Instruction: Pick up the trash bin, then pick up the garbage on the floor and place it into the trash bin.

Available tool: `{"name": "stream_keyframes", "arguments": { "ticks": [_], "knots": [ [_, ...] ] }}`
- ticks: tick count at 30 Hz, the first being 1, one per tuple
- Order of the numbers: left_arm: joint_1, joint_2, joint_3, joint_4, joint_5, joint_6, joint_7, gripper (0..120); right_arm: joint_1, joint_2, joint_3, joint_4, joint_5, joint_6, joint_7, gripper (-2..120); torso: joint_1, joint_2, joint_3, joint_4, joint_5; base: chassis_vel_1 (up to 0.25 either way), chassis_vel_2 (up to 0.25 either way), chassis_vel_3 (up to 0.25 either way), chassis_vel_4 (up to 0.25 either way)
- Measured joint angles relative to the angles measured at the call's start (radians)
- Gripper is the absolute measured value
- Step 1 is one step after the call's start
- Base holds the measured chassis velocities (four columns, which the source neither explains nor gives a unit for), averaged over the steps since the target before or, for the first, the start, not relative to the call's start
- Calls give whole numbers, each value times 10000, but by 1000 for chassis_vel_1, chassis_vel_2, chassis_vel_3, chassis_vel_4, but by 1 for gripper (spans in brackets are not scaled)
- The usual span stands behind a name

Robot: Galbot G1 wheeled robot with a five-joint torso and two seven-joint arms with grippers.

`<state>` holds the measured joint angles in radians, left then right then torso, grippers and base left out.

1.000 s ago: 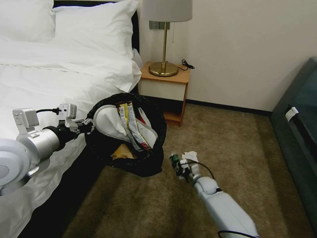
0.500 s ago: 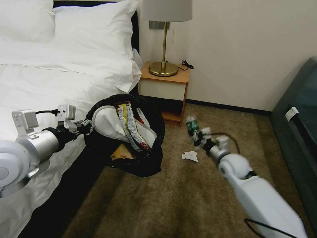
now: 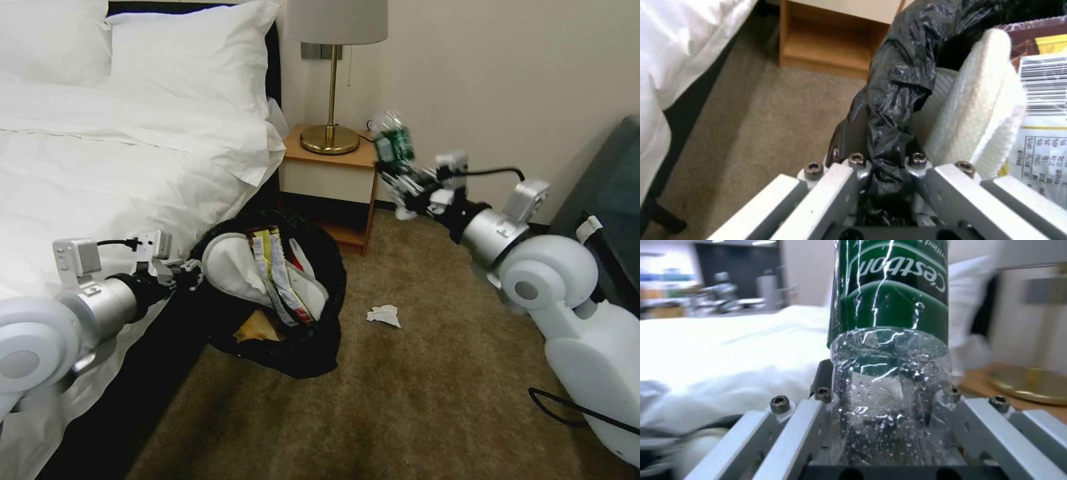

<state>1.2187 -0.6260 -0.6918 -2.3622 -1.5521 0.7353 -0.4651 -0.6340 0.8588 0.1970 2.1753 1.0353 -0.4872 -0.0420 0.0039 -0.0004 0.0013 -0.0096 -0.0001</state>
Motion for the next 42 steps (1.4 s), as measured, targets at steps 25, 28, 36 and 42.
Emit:
{"name": "stream_keyframes", "arguments": {
  "ticks": [25, 28, 36, 42],
  "knots": [
    [-263, 46, 1012, -128, -186, 0, -132, 1, 366, -564, -3567, 1331, 690, -1443, 765, 24, 0, 0, 0, -2, 0, 0, 0, 0, 0],
    [-201, 59, 961, -155, -206, 1, -131, 1, 463, -559, -3977, 1270, 532, -1680, 799, 24, 0, -1, 0, -1, 0, 0, 0, 0, 0],
    [-72, 22, 926, -298, -244, 2, -160, 1, 572, -478, -4420, 1117, 171, -2525, 1021, 24, 0, 0, 1, -2, 1, 0, 0, 0, 0],
    [-33, 27, 846, -361, -251, 4, -179, 1, 648, -402, -4728, 958, 86, -2522, 1187, 24, 0, 0, 1, -1, 0, 0, 0, 0, 0]
  ]
}}
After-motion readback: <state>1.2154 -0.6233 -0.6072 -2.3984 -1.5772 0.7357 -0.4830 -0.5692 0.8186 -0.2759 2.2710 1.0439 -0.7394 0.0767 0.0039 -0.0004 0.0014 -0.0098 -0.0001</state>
